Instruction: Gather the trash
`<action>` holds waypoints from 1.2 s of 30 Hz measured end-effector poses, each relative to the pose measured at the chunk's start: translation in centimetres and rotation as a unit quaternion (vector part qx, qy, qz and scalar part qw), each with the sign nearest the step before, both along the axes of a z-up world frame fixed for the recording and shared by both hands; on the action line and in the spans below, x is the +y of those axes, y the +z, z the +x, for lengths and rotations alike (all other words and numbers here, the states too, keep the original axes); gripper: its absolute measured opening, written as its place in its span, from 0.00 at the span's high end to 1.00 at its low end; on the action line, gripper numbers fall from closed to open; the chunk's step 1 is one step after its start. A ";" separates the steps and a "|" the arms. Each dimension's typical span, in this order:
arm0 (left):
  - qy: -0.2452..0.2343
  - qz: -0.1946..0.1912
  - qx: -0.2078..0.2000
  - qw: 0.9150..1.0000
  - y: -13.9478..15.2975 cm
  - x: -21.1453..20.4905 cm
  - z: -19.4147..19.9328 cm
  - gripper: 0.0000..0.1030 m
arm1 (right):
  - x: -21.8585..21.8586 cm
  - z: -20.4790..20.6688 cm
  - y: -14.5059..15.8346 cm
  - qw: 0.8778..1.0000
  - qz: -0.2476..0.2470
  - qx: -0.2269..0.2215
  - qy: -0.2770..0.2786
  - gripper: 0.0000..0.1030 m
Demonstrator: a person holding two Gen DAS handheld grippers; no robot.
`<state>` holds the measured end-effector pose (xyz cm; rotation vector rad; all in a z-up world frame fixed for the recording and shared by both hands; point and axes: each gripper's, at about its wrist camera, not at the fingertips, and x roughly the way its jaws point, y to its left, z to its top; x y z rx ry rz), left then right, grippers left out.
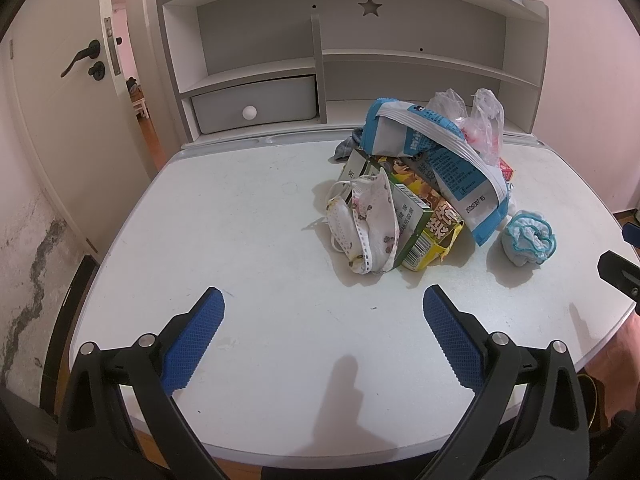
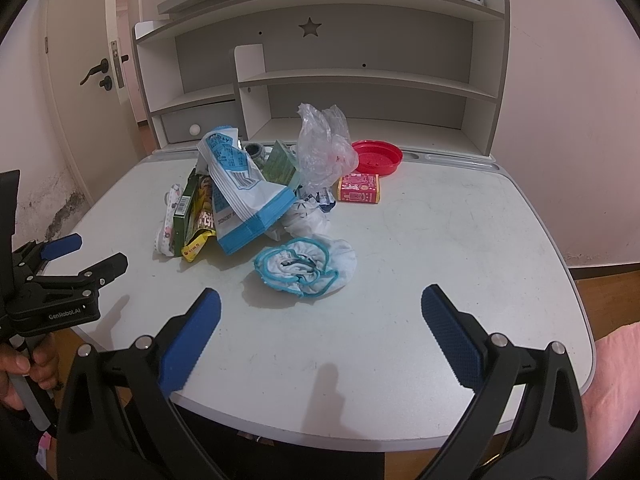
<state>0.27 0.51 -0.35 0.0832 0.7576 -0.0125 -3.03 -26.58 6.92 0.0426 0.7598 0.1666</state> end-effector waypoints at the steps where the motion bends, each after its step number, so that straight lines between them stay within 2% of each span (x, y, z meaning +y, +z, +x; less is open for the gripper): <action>1: 0.000 0.000 0.001 1.000 0.0 0.0 0.0 0.06 | 0.0 -0.1 0.0 1.000 0.000 0.000 0.000 0.05; 8: -0.017 -0.018 0.017 1.000 -0.3 -0.2 1.0 0.06 | -0.1 0.1 -0.3 1.000 0.001 0.004 0.002 0.05; 11: -0.024 -0.039 0.029 0.999 -0.1 -0.1 3.1 0.06 | -0.4 0.4 -0.8 1.000 0.004 0.011 0.001 0.05; 17: -0.023 -0.039 0.042 0.998 -0.9 0.1 6.6 0.06 | -1.0 1.0 -1.8 1.000 0.005 0.027 0.000 0.05; 22: -0.021 -0.059 0.066 0.996 -2.1 0.9 8.4 0.08 | -1.2 1.2 -2.5 1.000 0.004 0.031 0.004 0.05; 24: -0.027 -0.061 0.072 0.995 -2.5 0.9 9.0 0.13 | -1.1 1.4 -2.9 0.999 -0.003 0.034 0.007 0.05; 26: -0.037 -0.071 0.080 0.994 -2.8 1.0 9.6 0.33 | -1.0 1.6 -3.2 0.999 -0.009 0.037 0.009 0.05; 27: -0.041 -0.075 0.085 0.993 -2.9 1.1 9.8 0.40 | -0.9 1.8 -3.3 0.999 -0.006 0.039 0.011 0.05; 29: -0.052 -0.092 0.096 0.990 -3.2 1.4 9.8 0.63 | -0.5 2.0 -3.4 0.999 -0.002 0.042 0.022 0.06; 31: -0.064 -0.090 0.090 0.990 -3.0 1.7 9.6 0.73 | 0.0 2.4 -3.4 0.998 -0.003 0.046 0.032 0.07; 32: -0.065 -0.087 0.087 0.990 -2.8 1.7 9.5 0.77 | 0.3 2.7 -3.4 0.998 -0.004 0.048 0.033 0.07; 36: -0.069 -0.088 0.079 0.991 -1.7 2.3 8.1 0.78 | 1.4 4.5 -3.6 0.997 -0.001 0.062 0.041 0.08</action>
